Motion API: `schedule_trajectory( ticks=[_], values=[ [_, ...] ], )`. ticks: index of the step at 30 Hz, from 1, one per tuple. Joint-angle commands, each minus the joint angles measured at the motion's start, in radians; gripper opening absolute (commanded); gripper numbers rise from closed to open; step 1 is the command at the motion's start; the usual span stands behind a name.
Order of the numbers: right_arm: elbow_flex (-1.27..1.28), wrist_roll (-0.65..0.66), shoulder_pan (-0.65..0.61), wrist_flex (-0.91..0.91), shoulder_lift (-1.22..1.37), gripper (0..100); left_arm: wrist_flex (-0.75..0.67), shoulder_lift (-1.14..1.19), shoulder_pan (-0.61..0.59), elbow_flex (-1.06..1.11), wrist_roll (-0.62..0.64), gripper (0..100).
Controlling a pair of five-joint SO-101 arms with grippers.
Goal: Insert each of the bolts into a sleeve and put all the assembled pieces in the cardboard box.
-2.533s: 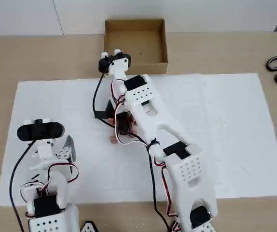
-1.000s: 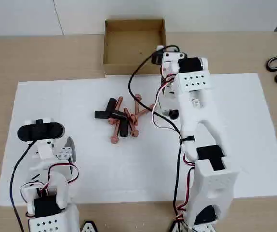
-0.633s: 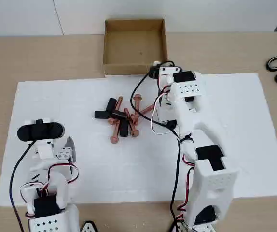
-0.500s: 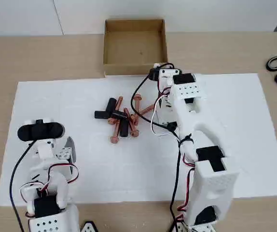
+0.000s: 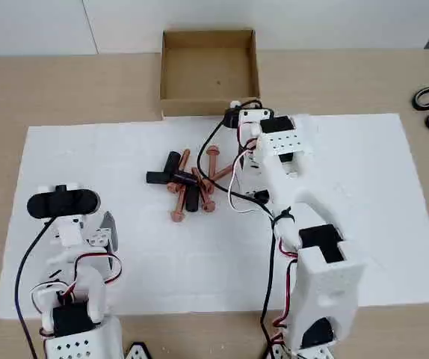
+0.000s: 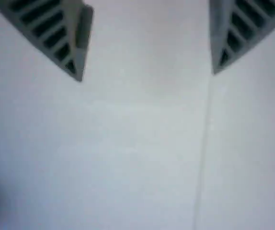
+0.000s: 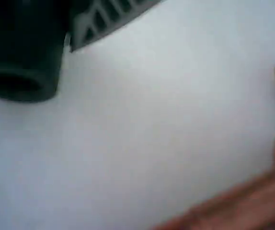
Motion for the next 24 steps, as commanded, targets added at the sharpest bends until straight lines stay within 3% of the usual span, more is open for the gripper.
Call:
schedule_trajectory(
  ticks=[1, 4, 9, 19, 24],
  values=[
    [-0.025, 0.009, -0.008, -0.008, 0.019, 15.1, 0.003, -0.011, 0.002, -0.033, -0.006, 17],
    [-0.025, 0.011, -0.008, -0.001, 0.027, 21.1, 0.003, -0.011, 0.002, -0.033, -0.006, 17],
    [-0.06, 0.012, -0.01, -0.001, 0.027, 21.0, 0.003, -0.011, 0.002, -0.033, -0.006, 17],
    [-0.089, 0.012, 0.002, -0.001, 0.038, 16.2, 0.003, -0.011, 0.002, -0.033, -0.006, 17],
    [-0.087, 0.032, 0.01, 0.001, 0.038, 6.1, 0.003, -0.011, 0.002, -0.033, -0.006, 17]
  ],
)
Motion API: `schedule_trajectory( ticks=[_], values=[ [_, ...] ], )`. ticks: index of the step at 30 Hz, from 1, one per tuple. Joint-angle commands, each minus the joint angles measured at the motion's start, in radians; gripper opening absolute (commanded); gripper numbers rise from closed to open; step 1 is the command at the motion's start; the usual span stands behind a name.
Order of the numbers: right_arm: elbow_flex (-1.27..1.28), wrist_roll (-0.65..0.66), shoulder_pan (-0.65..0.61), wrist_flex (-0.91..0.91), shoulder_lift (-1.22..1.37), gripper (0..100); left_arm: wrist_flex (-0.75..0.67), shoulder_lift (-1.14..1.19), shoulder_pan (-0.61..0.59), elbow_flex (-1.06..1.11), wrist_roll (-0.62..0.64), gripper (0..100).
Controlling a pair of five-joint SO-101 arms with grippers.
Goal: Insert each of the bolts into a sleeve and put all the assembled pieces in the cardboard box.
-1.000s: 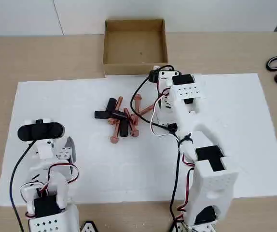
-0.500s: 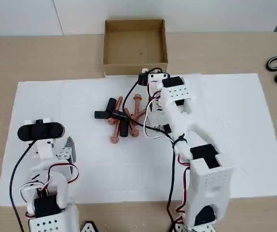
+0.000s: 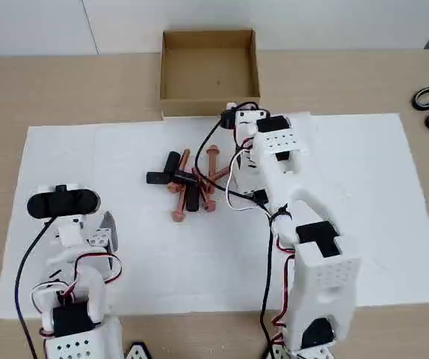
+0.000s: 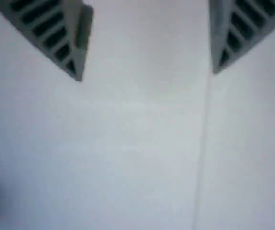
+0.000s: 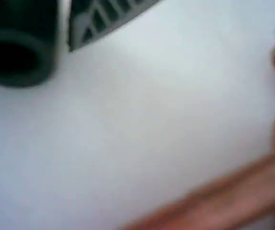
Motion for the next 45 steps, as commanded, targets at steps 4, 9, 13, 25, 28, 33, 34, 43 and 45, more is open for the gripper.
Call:
schedule_trajectory(
  ticks=[4, 9, 13, 25, 28, 33, 34, 43, 45],
  values=[
    [-0.048, 0.029, 0.004, 0.021, -0.007, 0.3, 0.003, -0.011, 0.002, -0.035, -0.006, 17],
    [-0.052, 0.052, 0.012, 0.054, -0.031, 0.4, 0.015, -0.008, 0.002, -0.062, -0.006, 17],
    [-0.052, 0.058, 0.054, 0.093, -0.145, 0.4, 0.068, -0.006, 0.002, -0.171, -0.008, 17],
    [-0.048, 0.081, 0.096, 0.136, -0.275, 0.4, 0.104, 0.44, 0.04, -0.598, -0.063, 17],
    [-0.048, 0.081, 0.096, 0.136, -0.275, 0.4, 0.104, 0.652, 0.043, -0.746, -0.064, 17],
    [-0.048, 0.081, 0.097, 0.136, -0.274, 0.4, 0.137, 0.994, 0.146, -0.937, -0.064, 17],
    [-0.048, 0.081, 0.101, 0.136, -0.274, 0.4, 0.146, 1.051, 0.172, -0.97, -0.064, 17],
    [-0.046, 0.081, 0.223, 0.142, -0.272, 0.4, 0.072, 1.264, 0.351, -1.104, -0.023, 17],
    [-0.046, 0.081, 0.249, 0.15, -0.272, 0.4, 0.02, 1.292, 0.377, -1.109, 0.038, 17]
  ],
)
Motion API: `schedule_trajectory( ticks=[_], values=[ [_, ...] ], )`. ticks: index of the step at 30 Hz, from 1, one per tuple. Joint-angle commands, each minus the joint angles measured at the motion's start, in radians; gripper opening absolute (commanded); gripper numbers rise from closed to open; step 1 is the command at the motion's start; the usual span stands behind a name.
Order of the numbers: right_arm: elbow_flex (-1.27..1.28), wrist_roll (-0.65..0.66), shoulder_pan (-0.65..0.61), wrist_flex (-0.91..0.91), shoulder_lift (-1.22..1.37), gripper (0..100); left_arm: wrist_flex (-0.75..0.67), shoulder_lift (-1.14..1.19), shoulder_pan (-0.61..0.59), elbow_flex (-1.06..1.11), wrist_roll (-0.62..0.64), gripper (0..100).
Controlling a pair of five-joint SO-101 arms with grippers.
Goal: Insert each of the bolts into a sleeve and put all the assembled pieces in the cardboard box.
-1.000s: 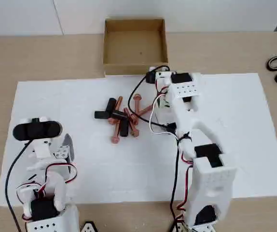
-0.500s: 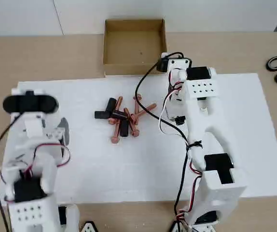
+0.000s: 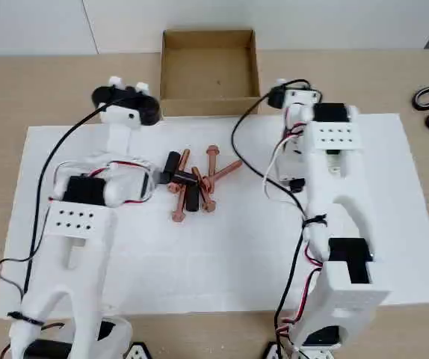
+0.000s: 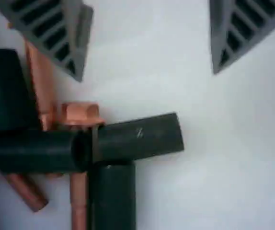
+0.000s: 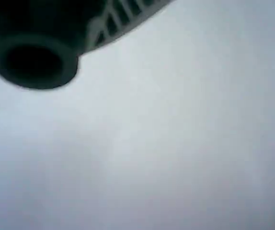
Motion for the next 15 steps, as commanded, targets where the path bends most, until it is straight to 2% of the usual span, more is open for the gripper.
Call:
schedule_trajectory(
  ticks=[1, 6, 15],
  values=[
    [-0.032, 0.009, 0.048, 0.021, -0.061, 0.4, -0.101, 0.04, 0.049, -0.061, 0.08, 17],
    [-0.032, 0.009, 0.093, 0.038, -0.061, 0.4, -0.098, 0.259, 0.121, -0.196, 0.097, 17],
    [-0.032, 0.005, 0.091, 0.042, -0.061, 0.4, -0.058, 0.652, 0.195, -0.561, 0.267, 17]
  ],
)
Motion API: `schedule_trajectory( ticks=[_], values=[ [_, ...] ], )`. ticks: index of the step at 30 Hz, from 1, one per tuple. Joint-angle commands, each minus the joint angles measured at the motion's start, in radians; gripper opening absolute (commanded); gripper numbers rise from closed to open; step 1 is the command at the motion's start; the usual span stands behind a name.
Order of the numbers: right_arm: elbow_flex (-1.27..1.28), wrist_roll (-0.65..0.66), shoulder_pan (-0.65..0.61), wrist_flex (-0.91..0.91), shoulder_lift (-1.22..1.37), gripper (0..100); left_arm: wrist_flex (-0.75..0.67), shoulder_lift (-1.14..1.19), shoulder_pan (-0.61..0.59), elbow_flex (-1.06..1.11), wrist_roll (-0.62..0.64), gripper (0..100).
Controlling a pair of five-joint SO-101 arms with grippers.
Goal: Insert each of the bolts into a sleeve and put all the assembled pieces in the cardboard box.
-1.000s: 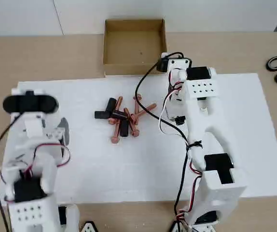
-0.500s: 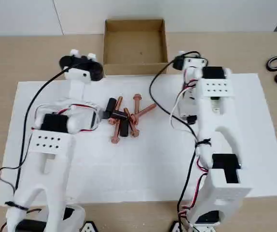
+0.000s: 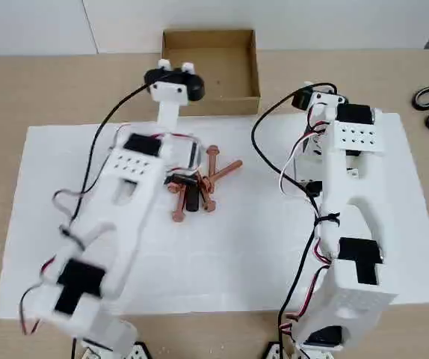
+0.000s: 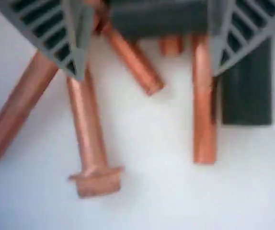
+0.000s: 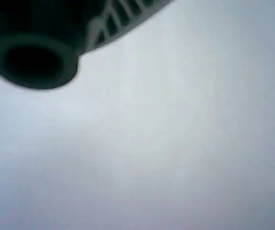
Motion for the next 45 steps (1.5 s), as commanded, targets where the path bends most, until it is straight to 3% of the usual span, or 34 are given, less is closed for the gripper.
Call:
schedule_trajectory(
  ticks=[1, 17, 36, 42, 45],
  values=[
    [-0.032, 0.005, 0.005, 0.007, -0.061, 0.4, 0.005, 0.11, 0.041, -0.168, 0.071, 17],
    [-0.032, 0.002, 0.004, 0.027, -0.062, 0.4, 0.215, 0.537, 0.086, -0.647, 0.19, 17],
    [-0.032, 0.0, 0.004, 0.025, -0.062, 0.4, 0.245, 0.574, 0.089, -0.661, 0.222, 16],
    [-0.032, 0.0, 0.004, 0.025, -0.062, 0.4, 0.241, 0.598, 0.098, -0.667, 0.222, 4],
    [-0.032, 0.0, 0.004, 0.025, -0.062, 0.4, 0.232, 0.609, 0.098, -0.667, 0.224, 3]
  ],
)
